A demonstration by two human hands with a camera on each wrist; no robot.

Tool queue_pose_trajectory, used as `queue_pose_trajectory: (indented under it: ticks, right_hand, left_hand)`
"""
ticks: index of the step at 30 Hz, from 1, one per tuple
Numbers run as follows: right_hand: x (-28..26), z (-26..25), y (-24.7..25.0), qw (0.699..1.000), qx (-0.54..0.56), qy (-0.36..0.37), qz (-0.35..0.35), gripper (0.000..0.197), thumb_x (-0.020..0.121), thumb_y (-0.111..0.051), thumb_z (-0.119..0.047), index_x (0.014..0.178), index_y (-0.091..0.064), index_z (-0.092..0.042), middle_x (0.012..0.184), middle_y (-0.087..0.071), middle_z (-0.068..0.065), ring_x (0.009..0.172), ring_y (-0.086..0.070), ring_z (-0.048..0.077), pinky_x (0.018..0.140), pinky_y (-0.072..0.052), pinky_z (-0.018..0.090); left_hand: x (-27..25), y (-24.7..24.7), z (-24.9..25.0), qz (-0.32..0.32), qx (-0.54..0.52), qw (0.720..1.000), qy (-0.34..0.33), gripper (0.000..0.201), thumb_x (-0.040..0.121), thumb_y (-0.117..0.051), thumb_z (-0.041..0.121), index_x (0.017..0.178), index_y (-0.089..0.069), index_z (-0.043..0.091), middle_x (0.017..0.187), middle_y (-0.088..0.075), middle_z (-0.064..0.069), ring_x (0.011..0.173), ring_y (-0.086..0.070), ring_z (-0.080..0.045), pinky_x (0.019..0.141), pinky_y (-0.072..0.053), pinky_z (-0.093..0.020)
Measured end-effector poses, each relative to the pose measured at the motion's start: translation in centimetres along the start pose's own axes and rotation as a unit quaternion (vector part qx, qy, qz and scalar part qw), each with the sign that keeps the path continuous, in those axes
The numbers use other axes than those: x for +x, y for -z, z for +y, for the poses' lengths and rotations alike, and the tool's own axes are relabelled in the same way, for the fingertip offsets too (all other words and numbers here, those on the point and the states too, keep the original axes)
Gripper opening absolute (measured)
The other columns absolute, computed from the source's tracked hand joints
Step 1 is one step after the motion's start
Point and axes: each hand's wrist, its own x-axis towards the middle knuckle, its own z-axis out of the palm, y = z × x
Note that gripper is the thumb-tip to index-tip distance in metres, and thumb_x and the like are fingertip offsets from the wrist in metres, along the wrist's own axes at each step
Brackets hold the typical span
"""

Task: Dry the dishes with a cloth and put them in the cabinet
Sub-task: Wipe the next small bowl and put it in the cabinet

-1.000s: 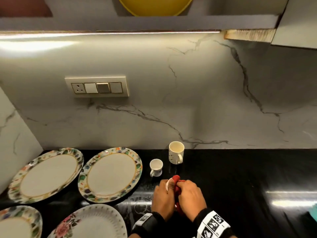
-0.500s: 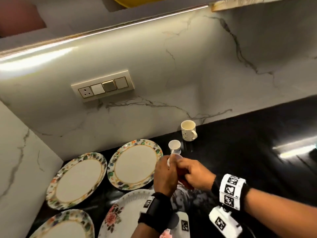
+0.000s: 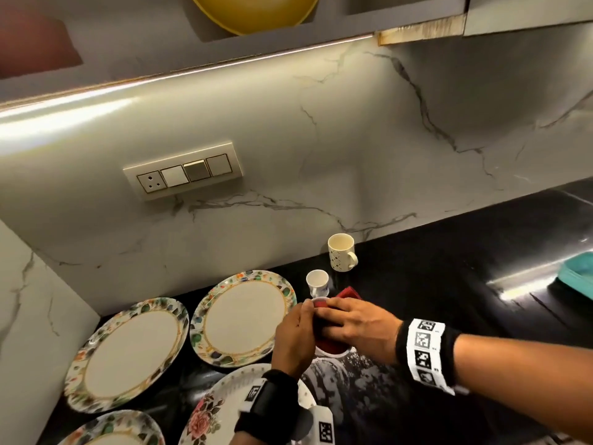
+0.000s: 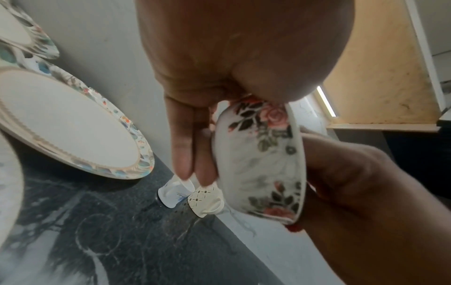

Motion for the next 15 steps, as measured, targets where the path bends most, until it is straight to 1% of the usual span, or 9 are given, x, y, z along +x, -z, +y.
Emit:
queue_pose_trajectory:
  ticks: [2, 3, 5, 7, 8, 9, 11, 13, 15]
  right_hand:
    - [0.2, -1.3, -0.3, 0.99, 0.084, -0.114, 0.013, 0.04, 0.076, -0.068, -0.022, 0.116, -0.064, -0.028, 0.131, -0.055, -0.004, 0.106, -0.058, 0.017, 0.096, -0.05, 0.031]
    - [0.1, -1.9, -0.6, 0.97, 0.162, -0.178, 0.024, 0.039, 0.077, -0.063, -0.021, 0.115, -0.064, -0.029, 0.129, -0.055, -0.007, 0.101, -0.058, 0.016, 0.093, -0.052, 0.033]
    - [-0.1, -2.7, -0.7, 0.898, 0.342, -0.277, 0.012, 0.042, 0.076, -0.05, -0.02, 0.113, -0.064, -0.034, 0.118, -0.062, -0.011, 0.1, -0.059, 0.012, 0.091, -0.05, 0.035]
    - [-0.5, -2.5, -0.6, 0.842, 0.451, -0.297, -0.017, 0.048, 0.073, -0.047, -0.02, 0.114, -0.061, -0.039, 0.111, -0.065, -0.012, 0.1, -0.06, 0.007, 0.091, -0.051, 0.033]
    - [-0.8, -2.4, -0.4, 0.829, 0.482, -0.279, -0.036, 0.05, 0.073, -0.049, -0.02, 0.117, -0.058, -0.04, 0.113, -0.063, -0.013, 0.103, -0.059, 0.005, 0.093, -0.051, 0.031]
    - [-0.9, -2.3, -0.2, 0.831, 0.491, -0.255, -0.057, 0.053, 0.074, -0.054, -0.022, 0.123, -0.054, -0.041, 0.118, -0.059, -0.015, 0.107, -0.056, 0.005, 0.095, -0.05, 0.029]
    - [-1.1, -2.1, -0.1, 0.864, 0.444, -0.224, -0.077, 0.061, 0.074, -0.063, -0.03, 0.131, -0.045, -0.041, 0.127, -0.051, -0.017, 0.117, -0.05, 0.004, 0.101, -0.044, 0.027]
    - [-1.0, -1.9, -0.6, 0.908, 0.356, -0.218, -0.041, 0.061, 0.074, -0.068, -0.033, 0.131, -0.046, -0.038, 0.128, -0.05, -0.017, 0.118, -0.048, 0.005, 0.102, -0.042, 0.028]
    - [-0.8, -1.6, -0.8, 0.934, 0.294, -0.203, -0.001, 0.052, 0.076, -0.068, -0.034, 0.125, -0.051, -0.035, 0.125, -0.052, -0.017, 0.113, -0.05, 0.008, 0.099, -0.044, 0.03]
  left_hand:
    - [0.1, -0.4, 0.1, 0.037, 0.022, 0.999, -0.004, 0.041, 0.102, -0.025, 0.044, 0.096, -0.065, 0.039, 0.095, -0.067, 0.011, 0.091, -0.06, -0.003, 0.083, -0.049, -0.027]
    - [0.2, -0.7, 0.0, 0.052, 0.046, 0.998, -0.009, 0.043, 0.1, -0.025, 0.047, 0.095, -0.066, 0.033, 0.092, -0.067, 0.009, 0.088, -0.06, -0.006, 0.079, -0.049, -0.03]
    - [0.2, -1.2, -0.4, 0.072, 0.086, 0.993, -0.018, 0.045, 0.097, -0.026, 0.05, 0.088, -0.063, 0.027, 0.085, -0.066, 0.007, 0.081, -0.059, -0.011, 0.071, -0.047, -0.032]
    - [0.1, -1.1, -0.4, 0.071, 0.104, 0.992, -0.014, 0.042, 0.098, -0.029, 0.049, 0.089, -0.063, 0.026, 0.085, -0.066, 0.005, 0.08, -0.058, -0.013, 0.069, -0.043, -0.03]
    - [0.3, -0.9, -0.5, 0.068, 0.109, 0.992, -0.006, 0.042, 0.098, -0.03, 0.049, 0.092, -0.064, 0.025, 0.087, -0.066, 0.004, 0.081, -0.058, -0.014, 0.069, -0.042, -0.03]
    - [0.5, -0.7, -0.5, 0.064, 0.109, 0.992, 0.002, 0.043, 0.098, -0.03, 0.049, 0.093, -0.064, 0.024, 0.089, -0.067, 0.003, 0.082, -0.059, -0.014, 0.071, -0.043, -0.03]
    - [0.8, -0.5, -0.2, 0.049, 0.101, 0.993, 0.027, 0.044, 0.098, -0.029, 0.05, 0.093, -0.064, 0.023, 0.09, -0.067, 0.002, 0.084, -0.059, -0.014, 0.075, -0.047, -0.033]
    - [1.3, -0.5, 0.3, 0.042, 0.085, 0.994, 0.057, 0.047, 0.098, -0.028, 0.05, 0.094, -0.064, 0.021, 0.092, -0.067, 0.001, 0.086, -0.06, -0.016, 0.082, -0.049, -0.038]
    - [1.7, -0.4, 0.6, 0.032, 0.072, 0.993, 0.083, 0.049, 0.099, -0.026, 0.049, 0.097, -0.065, 0.019, 0.097, -0.067, -0.002, 0.091, -0.06, -0.019, 0.087, -0.048, -0.041]
